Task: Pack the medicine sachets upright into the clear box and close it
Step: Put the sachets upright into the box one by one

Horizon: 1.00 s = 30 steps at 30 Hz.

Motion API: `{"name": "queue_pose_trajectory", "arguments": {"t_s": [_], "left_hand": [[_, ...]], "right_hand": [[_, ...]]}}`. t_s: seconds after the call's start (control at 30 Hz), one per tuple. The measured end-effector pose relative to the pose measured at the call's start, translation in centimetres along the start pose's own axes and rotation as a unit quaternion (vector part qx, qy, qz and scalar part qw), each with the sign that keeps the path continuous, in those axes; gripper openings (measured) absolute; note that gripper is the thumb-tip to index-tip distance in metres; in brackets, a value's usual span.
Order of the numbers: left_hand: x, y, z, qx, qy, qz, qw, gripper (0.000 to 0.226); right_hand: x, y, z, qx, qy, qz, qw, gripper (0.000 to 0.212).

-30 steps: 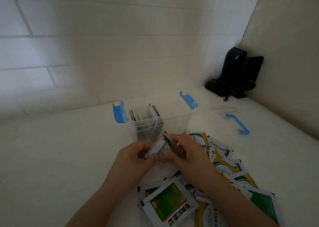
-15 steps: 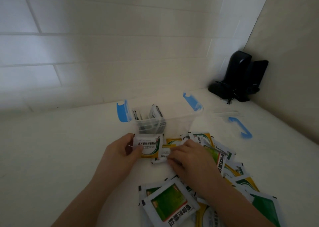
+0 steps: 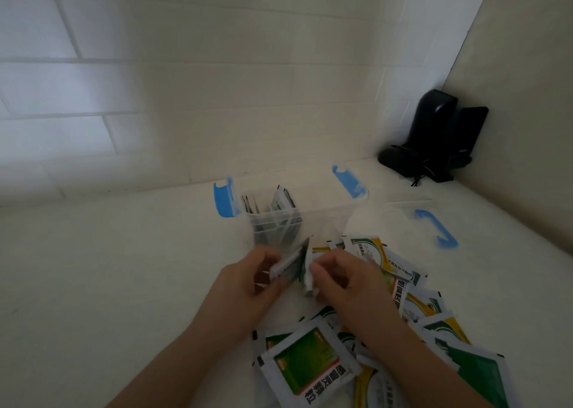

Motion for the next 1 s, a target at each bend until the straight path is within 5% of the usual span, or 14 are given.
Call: {"name": "queue_pose_trajectory", "arguments": {"t_s": [0.17,0.4,0.5,0.6,0.77,0.93,1.0], "left_hand": [[0.2,-1.6,-0.2,0.080,0.032,-0.053,0.995,0.035],[1.3,0.2,0.6,-0.006,0.042,-0.063,0.997,0.017],[1.9,1.4,0.8,-0.039,0.055,-0.062,0.996,0.018],[2.4,2.2,0.9,-0.074,0.069,-0.052,0.994,0.018],[2.7,2.5,0.9,-0.109,0.067,-0.015,0.992,0.022],[2.8,2.6,0.9,-0.118,0.066,0.000,0.991,0.022],[2.8,2.5,0.8,-0.118,0.067,0.000,0.991,0.022]], "right_hand": [[0.3,-0.9,-0.2,0.040,0.053,-0.032,0.997,0.022],[0.8,0.3,0.2,0.025,0.049,-0.009,0.998,0.037],[0.2,2.5,1.2,-0.037,0.037,-0.063,0.997,0.028],[-0.7,2.7,1.6,-0.019,0.034,-0.147,0.988,0.016],[-1.3,-0.4,0.8,0.068,0.098,-0.314,0.942,0.050],[0.2,-0.5,0.8,0.023,0.169,-0.403,0.899,0.019],[0.6,-0.4,0.7,0.013,0.181,-0.399,0.899,0.024]]}}
Point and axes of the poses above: each hand's wrist, its own z-axis towards the middle knuckle, its own y-axis out of the back of the hand, x = y × z, the point moved 8 cm from there along z, towards the middle knuckle, and after that the axes turned 4 degrees about -x, right-handed, at the moved point
